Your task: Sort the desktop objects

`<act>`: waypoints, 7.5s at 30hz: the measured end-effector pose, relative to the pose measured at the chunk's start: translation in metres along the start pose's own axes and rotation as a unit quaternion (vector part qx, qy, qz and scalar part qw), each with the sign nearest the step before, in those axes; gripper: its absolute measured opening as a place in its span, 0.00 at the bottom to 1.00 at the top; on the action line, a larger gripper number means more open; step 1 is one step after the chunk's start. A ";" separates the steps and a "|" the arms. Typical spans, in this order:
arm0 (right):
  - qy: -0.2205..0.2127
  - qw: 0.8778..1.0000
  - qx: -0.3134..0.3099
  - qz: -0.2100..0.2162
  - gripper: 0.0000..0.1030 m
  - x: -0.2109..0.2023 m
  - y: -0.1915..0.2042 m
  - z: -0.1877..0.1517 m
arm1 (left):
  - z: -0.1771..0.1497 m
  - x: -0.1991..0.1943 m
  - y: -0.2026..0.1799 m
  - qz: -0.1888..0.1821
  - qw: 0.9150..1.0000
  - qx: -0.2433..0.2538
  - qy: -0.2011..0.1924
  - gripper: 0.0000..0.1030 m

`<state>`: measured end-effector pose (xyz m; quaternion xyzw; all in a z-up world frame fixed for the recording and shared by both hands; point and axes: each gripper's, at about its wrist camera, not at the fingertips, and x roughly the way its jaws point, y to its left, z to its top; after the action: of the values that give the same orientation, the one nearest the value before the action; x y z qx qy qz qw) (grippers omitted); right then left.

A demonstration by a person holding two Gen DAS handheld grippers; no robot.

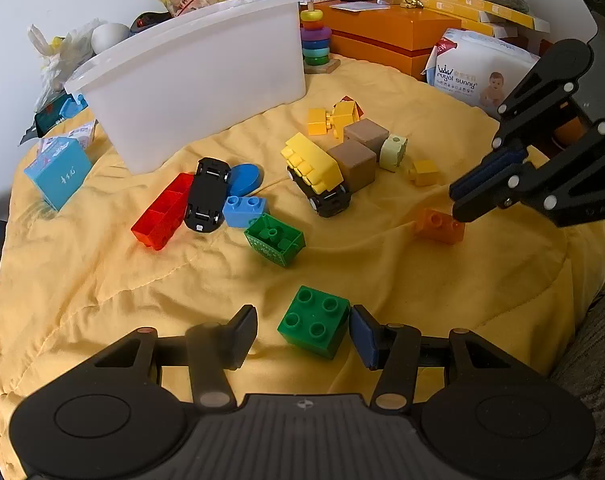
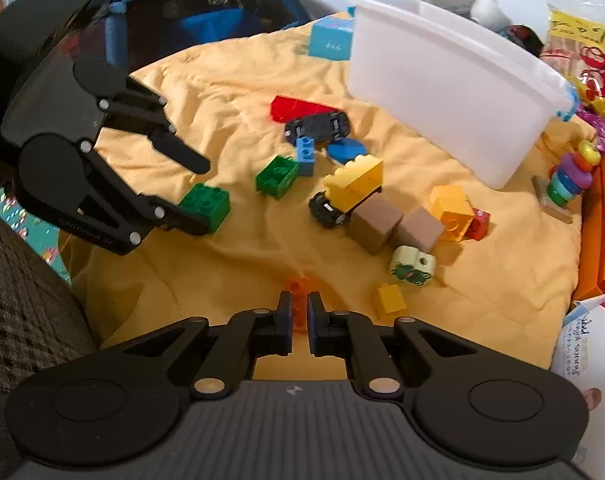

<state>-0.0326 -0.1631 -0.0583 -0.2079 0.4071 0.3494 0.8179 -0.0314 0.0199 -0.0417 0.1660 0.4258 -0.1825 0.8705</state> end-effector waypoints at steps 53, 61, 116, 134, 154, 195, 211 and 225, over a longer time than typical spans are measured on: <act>-0.218 0.951 0.120 -0.184 0.17 -0.004 -0.150 0.188 | 0.244 -0.016 0.133 0.090 0.965 -0.039 -0.243 0.36; -0.201 0.951 0.141 -0.186 0.41 0.013 -0.152 0.191 | 0.227 0.011 0.129 0.087 0.975 -0.053 -0.198 0.55; -0.008 0.996 0.078 -0.049 0.72 0.044 -0.006 0.003 | 0.010 0.018 0.011 -0.045 0.994 -0.098 -0.003 0.65; -0.004 0.993 0.109 -0.037 0.93 0.048 -0.013 -0.003 | 0.006 0.026 0.021 -0.034 0.994 -0.105 0.012 0.65; -0.028 0.987 0.141 -0.077 0.28 0.021 -0.022 0.000 | 0.038 0.034 0.035 -0.058 0.985 -0.164 0.001 0.44; -0.040 0.984 0.106 -0.140 0.42 0.021 -0.031 -0.006 | 0.015 -0.012 0.026 -0.009 0.999 -0.042 -0.028 0.34; -0.036 0.985 0.102 -0.135 0.43 0.021 -0.028 -0.007 | 0.013 0.001 -0.022 0.013 0.999 0.031 0.008 0.34; -0.039 0.985 0.096 -0.137 0.48 0.021 -0.031 -0.006 | -0.010 -0.002 0.012 -0.027 0.997 -0.074 0.022 0.33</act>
<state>-0.0042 -0.1793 -0.0770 -0.1688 0.3743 0.2007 0.8894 -0.0340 0.0349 -0.0449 0.0933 0.4611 -0.1697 0.8659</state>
